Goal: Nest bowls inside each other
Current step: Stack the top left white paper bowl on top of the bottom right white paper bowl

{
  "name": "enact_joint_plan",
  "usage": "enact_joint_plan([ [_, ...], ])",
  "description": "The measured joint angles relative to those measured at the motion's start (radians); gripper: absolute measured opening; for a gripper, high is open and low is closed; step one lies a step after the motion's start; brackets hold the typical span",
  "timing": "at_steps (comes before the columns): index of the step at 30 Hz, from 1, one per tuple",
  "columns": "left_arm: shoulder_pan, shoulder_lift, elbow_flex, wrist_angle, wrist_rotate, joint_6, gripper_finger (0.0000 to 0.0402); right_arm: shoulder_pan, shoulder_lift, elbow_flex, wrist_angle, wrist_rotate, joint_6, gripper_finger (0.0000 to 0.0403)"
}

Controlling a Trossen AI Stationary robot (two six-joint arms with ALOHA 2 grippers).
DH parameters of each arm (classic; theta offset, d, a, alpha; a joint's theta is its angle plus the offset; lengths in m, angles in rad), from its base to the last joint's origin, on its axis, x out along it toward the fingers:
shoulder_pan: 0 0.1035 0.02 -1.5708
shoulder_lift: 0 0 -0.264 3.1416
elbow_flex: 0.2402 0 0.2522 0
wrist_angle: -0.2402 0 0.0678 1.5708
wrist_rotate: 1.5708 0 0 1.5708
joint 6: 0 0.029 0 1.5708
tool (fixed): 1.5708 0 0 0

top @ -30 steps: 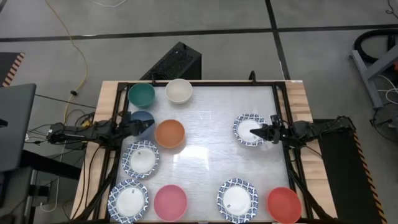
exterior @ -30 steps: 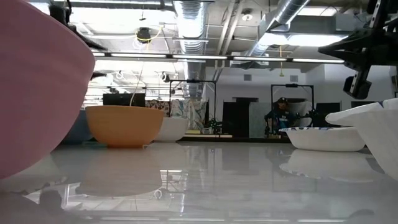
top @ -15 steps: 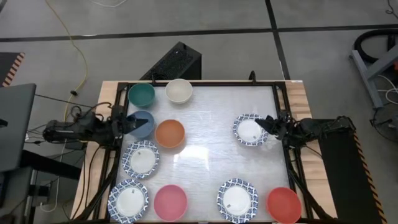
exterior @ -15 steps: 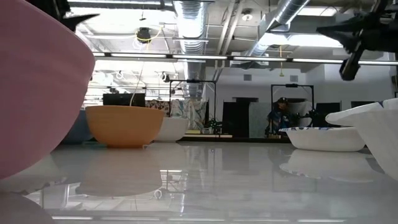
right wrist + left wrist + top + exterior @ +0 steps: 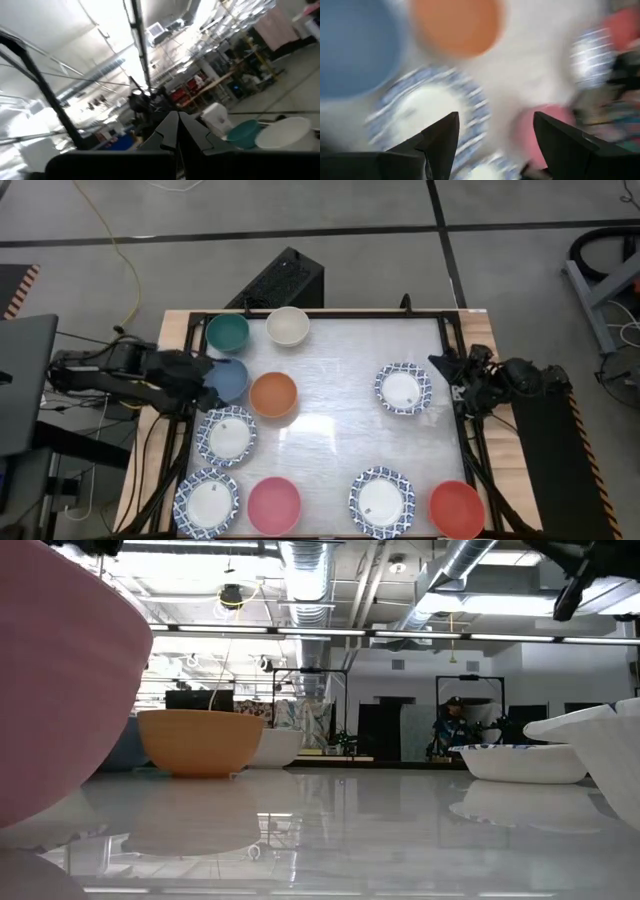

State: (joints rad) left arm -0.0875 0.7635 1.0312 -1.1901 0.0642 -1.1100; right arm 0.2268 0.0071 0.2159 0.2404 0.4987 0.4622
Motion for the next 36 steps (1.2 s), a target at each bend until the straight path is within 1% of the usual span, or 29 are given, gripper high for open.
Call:
enact_joint_plan([
  [2,0.000,0.057,0.017,-0.061,0.001,0.002,0.0245,0.000,0.000,0.012,-0.041,0.015,0.000,0.0034],
  [7,-0.020,0.165,0.008,-0.119,-0.018,0.048,0.0245,0.000,0.000,0.012,-0.092,0.023,0.014,0.0034],
  [12,-0.065,0.232,0.008,-0.180,-0.061,0.126,0.0245,0.000,0.000,0.012,-0.099,0.023,0.016,0.0034],
  [15,-0.099,0.254,0.008,-0.223,-0.102,0.131,0.0245,0.000,0.000,0.012,-0.102,0.024,0.016,0.0034],
  [22,-0.150,0.316,0.007,-0.241,-0.125,0.139,0.0245,0.000,0.000,0.012,-0.108,0.028,0.004,0.0034],
  [30,-0.194,0.458,0.007,-0.237,-0.132,0.286,0.0245,0.000,0.000,0.012,-0.109,0.028,0.001,0.0034],
  [36,-0.194,0.515,0.006,-0.232,-0.147,0.347,0.0245,0.000,0.000,0.012,-0.109,0.028,0.001,0.0034],
])
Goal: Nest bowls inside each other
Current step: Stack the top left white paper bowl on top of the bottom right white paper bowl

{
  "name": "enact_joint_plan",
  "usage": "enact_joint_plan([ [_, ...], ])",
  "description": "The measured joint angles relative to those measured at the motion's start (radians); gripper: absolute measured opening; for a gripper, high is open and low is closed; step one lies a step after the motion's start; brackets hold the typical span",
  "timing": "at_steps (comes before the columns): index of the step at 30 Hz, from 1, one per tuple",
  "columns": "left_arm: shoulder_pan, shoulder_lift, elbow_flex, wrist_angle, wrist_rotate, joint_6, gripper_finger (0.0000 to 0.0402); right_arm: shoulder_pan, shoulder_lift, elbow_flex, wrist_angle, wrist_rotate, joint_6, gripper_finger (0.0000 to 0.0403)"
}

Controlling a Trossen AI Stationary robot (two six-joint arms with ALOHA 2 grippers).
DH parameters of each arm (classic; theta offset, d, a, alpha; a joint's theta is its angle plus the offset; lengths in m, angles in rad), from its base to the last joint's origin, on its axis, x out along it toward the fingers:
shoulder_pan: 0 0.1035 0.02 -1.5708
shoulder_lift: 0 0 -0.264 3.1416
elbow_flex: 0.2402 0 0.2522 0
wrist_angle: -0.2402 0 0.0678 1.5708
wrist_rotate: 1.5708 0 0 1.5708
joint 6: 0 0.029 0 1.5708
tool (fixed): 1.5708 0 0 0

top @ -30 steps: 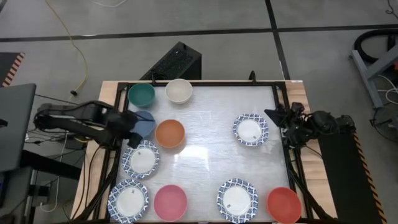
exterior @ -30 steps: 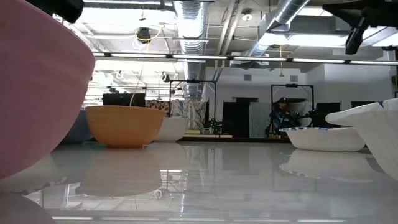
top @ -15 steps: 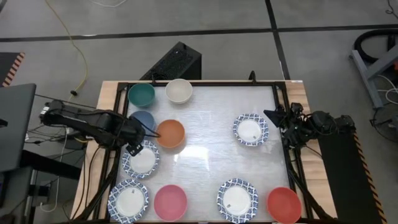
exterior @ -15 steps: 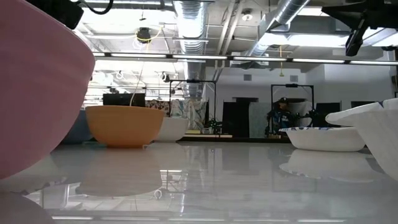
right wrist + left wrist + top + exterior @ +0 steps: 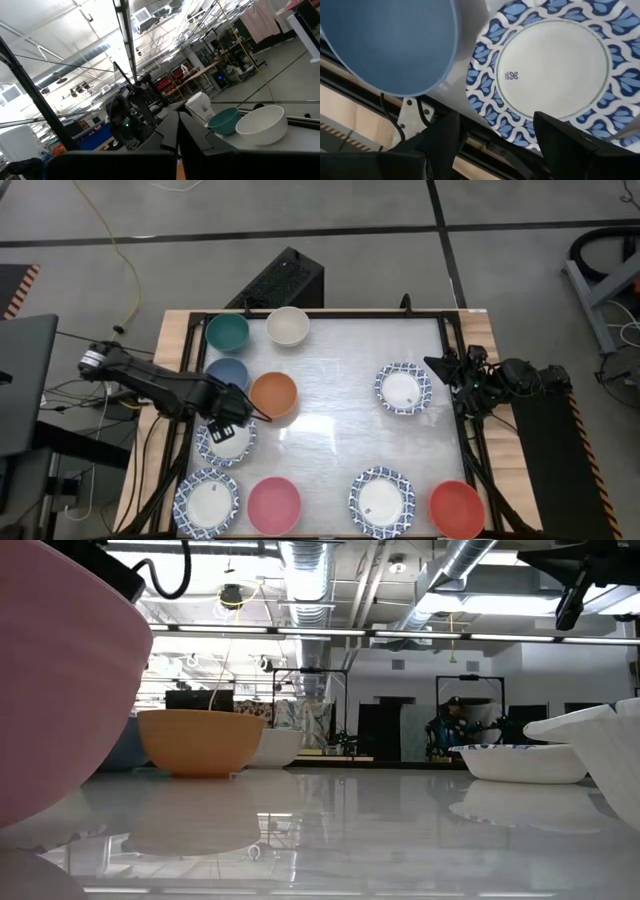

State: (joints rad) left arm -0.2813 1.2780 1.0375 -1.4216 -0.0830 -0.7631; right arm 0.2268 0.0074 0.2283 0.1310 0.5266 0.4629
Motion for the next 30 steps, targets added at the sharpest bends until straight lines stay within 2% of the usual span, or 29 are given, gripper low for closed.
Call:
enact_joint_plan([
  [3,0.000,-0.002,-0.022,0.054,0.013,-0.005,0.0245,0.000,0.000,0.000,-0.002,0.000,0.000,0.0034],
  [7,-0.022,-0.022,-0.067,0.230,0.103,-0.038,0.0245,0.000,0.000,0.000,-0.008,0.000,0.000,0.0034],
  [17,-0.188,0.049,-0.073,0.457,0.163,-0.093,0.0245,0.000,0.000,0.000,-0.028,0.000,0.007,0.0034],
  [23,-0.271,0.143,-0.072,0.495,0.161,-0.171,0.0245,0.000,0.000,0.000,-0.031,-0.001,0.008,0.0034],
  [30,-0.314,0.212,-0.071,0.497,0.158,-0.280,0.0245,0.000,0.000,0.000,-0.059,-0.002,0.008,0.0034],
])
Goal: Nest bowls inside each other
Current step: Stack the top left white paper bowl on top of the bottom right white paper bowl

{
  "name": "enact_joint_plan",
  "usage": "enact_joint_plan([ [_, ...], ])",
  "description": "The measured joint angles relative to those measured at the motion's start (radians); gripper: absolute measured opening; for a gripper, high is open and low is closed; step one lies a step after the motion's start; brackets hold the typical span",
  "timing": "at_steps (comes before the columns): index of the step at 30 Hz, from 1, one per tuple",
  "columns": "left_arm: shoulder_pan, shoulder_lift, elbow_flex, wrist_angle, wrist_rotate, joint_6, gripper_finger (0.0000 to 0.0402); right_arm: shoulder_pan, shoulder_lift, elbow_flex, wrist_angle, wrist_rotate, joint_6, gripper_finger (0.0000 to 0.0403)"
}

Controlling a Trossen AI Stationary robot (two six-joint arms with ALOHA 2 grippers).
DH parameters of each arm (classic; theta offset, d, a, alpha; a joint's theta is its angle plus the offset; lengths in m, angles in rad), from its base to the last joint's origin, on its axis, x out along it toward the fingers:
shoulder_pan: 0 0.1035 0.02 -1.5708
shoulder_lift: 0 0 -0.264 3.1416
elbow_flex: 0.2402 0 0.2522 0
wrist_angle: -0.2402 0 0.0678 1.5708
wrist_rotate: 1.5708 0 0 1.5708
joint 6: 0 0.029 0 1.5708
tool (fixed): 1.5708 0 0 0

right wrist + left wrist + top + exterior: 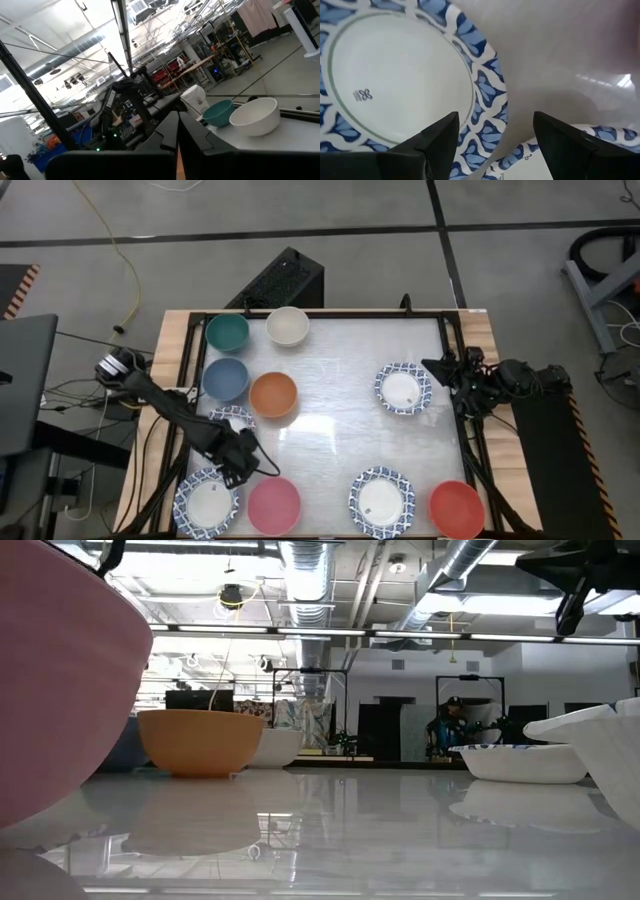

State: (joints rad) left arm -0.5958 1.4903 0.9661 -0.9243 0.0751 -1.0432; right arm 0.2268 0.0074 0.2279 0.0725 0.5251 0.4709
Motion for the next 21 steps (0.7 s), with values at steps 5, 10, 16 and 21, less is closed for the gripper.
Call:
enact_joint_plan([
  [5,-0.015,0.002,0.001,0.000,-0.030,-0.045,0.0245,0.000,0.000,0.000,-0.028,-0.005,0.000,0.0034],
  [10,-0.023,0.003,0.001,-0.001,-0.098,-0.038,0.0245,0.000,0.000,0.000,-0.037,-0.006,0.001,0.0034],
  [16,-0.022,0.077,0.000,0.005,-0.085,0.035,0.0245,0.000,0.000,0.000,-0.037,-0.005,0.001,0.0034],
  [21,-0.023,0.145,0.000,-0.019,-0.051,0.053,0.0245,0.001,0.000,0.000,-0.036,-0.005,0.001,0.0034],
])
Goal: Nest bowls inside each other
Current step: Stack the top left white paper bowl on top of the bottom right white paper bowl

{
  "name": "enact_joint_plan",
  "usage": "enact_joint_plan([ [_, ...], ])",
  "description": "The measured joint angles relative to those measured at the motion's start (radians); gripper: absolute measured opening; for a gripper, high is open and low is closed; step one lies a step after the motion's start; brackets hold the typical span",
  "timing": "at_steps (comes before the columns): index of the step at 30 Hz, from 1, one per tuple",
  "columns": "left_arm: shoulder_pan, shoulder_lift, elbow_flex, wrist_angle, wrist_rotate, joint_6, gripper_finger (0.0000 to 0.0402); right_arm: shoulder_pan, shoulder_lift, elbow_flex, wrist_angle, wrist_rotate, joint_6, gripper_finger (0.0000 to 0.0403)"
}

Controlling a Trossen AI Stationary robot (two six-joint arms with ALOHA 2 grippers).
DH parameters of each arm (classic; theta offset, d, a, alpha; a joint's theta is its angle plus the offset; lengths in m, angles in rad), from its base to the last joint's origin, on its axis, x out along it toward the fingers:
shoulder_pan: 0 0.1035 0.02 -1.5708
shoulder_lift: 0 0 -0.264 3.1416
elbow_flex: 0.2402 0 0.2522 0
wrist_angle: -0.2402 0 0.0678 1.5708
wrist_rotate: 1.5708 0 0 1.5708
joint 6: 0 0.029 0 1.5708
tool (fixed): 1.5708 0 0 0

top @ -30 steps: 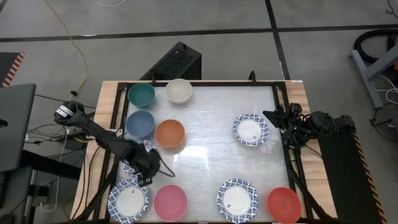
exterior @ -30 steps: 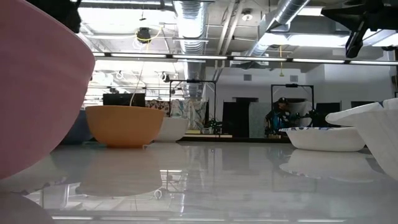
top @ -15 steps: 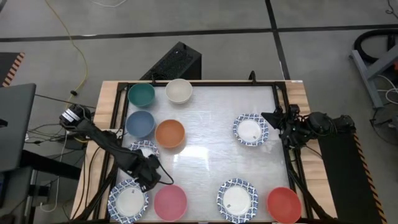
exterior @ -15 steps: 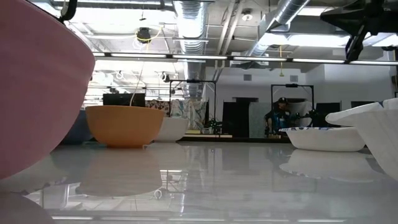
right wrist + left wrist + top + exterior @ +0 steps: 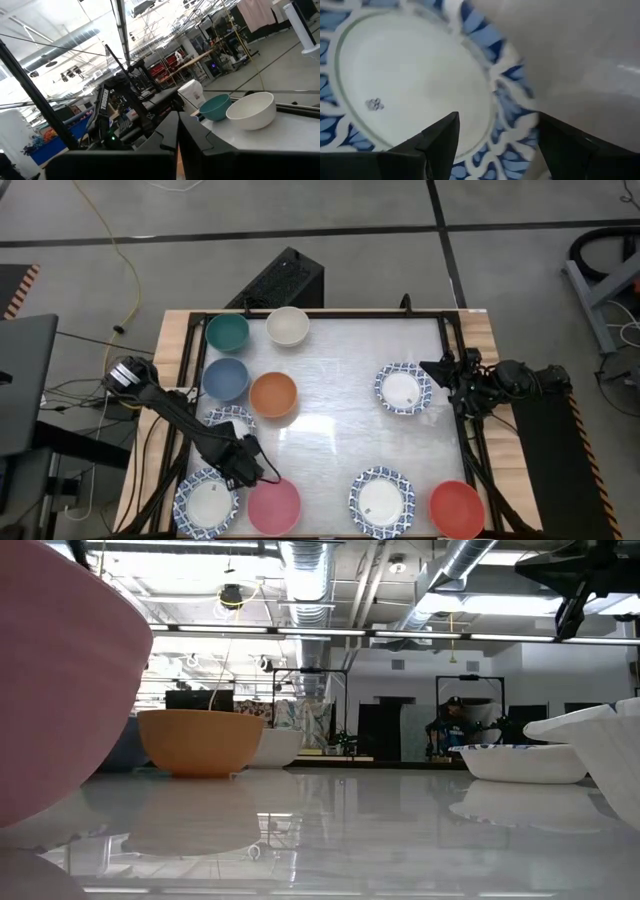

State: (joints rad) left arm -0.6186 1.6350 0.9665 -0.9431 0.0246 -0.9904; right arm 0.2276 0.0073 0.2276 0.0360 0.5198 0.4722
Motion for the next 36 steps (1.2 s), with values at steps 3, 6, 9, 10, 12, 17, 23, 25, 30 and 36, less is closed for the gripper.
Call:
enact_joint_plan([
  [3,0.000,0.005,0.000,-0.032,-0.015,-0.029,0.0244,0.000,0.000,0.000,0.000,0.000,0.001,0.0034],
  [6,0.002,-0.003,0.000,-0.059,-0.030,-0.046,0.0231,0.000,0.000,0.000,0.000,0.000,0.015,0.0034],
  [9,0.002,-0.005,0.000,-0.061,-0.029,-0.046,0.0196,0.000,0.000,0.000,-0.006,0.000,0.031,0.0034],
  [10,0.002,-0.005,0.000,-0.060,-0.025,-0.044,0.0180,0.000,0.000,0.000,-0.007,0.000,0.036,0.0033],
  [12,0.002,-0.005,0.000,-0.056,-0.011,-0.042,0.0145,0.000,0.000,0.000,-0.007,0.000,0.050,0.0033],
  [17,0.002,-0.006,0.000,-0.057,0.028,-0.043,0.0045,0.000,0.000,0.000,-0.008,0.000,0.054,0.0033],
  [23,0.005,-0.006,0.036,-0.075,0.007,-0.042,0.0009,0.000,0.000,0.000,-0.046,0.001,0.053,0.0033],
  [25,0.010,-0.006,0.053,-0.084,-0.003,-0.042,0.0006,0.000,0.000,0.000,-0.055,0.000,0.053,0.0033],
  [30,0.015,-0.006,0.100,-0.099,-0.022,-0.039,0.0002,0.000,0.000,0.000,-0.064,0.001,0.051,0.0033],
  [36,0.016,-0.006,0.164,-0.125,-0.048,-0.053,0.0000,0.000,0.000,0.000,-0.096,0.001,0.067,0.0033],
])
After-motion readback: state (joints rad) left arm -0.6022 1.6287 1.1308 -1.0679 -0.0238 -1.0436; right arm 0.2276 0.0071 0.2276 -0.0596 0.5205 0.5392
